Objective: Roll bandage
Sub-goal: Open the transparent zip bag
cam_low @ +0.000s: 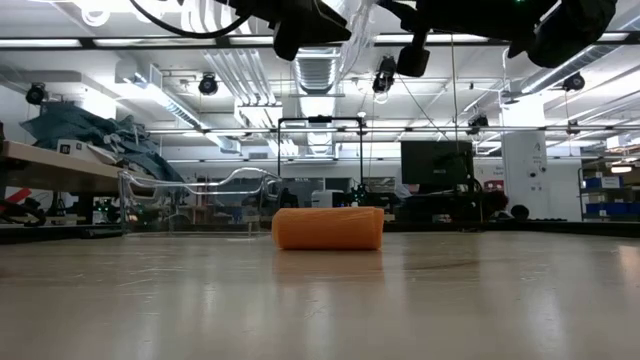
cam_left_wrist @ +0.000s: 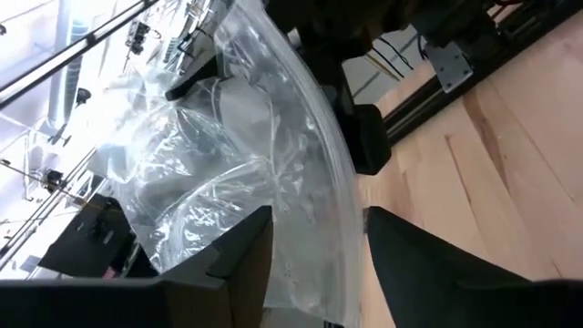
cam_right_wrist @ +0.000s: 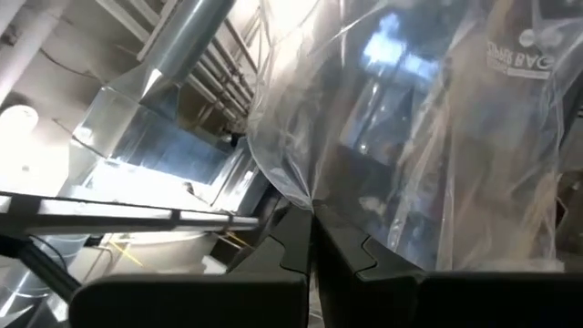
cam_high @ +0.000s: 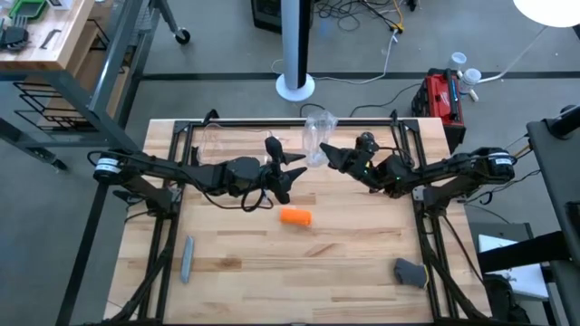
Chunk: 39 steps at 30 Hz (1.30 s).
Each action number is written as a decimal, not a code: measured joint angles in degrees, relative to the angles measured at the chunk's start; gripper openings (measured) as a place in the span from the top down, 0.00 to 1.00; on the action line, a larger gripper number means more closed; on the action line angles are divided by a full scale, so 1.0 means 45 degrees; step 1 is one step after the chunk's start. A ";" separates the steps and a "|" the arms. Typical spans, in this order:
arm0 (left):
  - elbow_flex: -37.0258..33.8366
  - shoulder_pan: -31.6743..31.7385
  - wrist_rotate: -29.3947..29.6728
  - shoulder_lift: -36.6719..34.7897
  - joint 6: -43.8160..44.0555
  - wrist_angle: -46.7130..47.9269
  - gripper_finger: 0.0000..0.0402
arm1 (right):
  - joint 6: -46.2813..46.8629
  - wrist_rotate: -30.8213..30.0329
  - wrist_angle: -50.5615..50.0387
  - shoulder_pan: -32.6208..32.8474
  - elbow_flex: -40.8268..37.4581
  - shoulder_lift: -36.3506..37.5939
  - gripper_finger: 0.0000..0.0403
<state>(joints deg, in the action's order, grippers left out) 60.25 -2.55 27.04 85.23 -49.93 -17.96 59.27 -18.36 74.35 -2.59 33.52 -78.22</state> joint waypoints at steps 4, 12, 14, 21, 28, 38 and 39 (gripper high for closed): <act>0.0000 0.0000 0.0007 0.0000 0.0005 -0.0058 0.57 | 0.0038 -0.0716 -0.0102 0.0209 0.0000 0.0002 1.00; 0.0000 0.0010 0.0114 0.0000 0.0008 -0.0346 0.60 | 0.0053 -0.1228 -0.0297 0.0276 0.0081 0.0002 1.00; 0.0000 0.0010 0.0113 0.0000 -0.0010 -0.0350 0.60 | 0.0025 -0.1231 -0.0692 0.0336 0.0303 0.0002 1.00; 0.0000 0.0005 -0.0112 0.0000 0.0066 -0.0374 0.57 | -0.0882 -0.1089 -0.1817 0.0356 0.1317 0.0002 1.00; 0.0000 0.0044 0.1086 0.0000 0.0578 -0.0499 0.55 | -0.1177 -0.0889 -0.2516 0.0591 0.1767 0.0012 1.00; 0.0000 0.0073 0.1308 0.0000 0.1015 -0.0913 0.63 | -0.1135 -0.0926 -0.2840 0.0798 0.1821 0.0012 1.00; 0.0000 0.0073 0.1286 0.0000 0.1020 -0.0906 0.65 | -0.1074 -0.0930 -0.2960 0.0822 0.1821 0.0012 1.00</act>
<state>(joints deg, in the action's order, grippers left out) 60.25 -2.22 32.83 85.23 -45.34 -22.03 54.44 -22.55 61.03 1.11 41.71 -78.17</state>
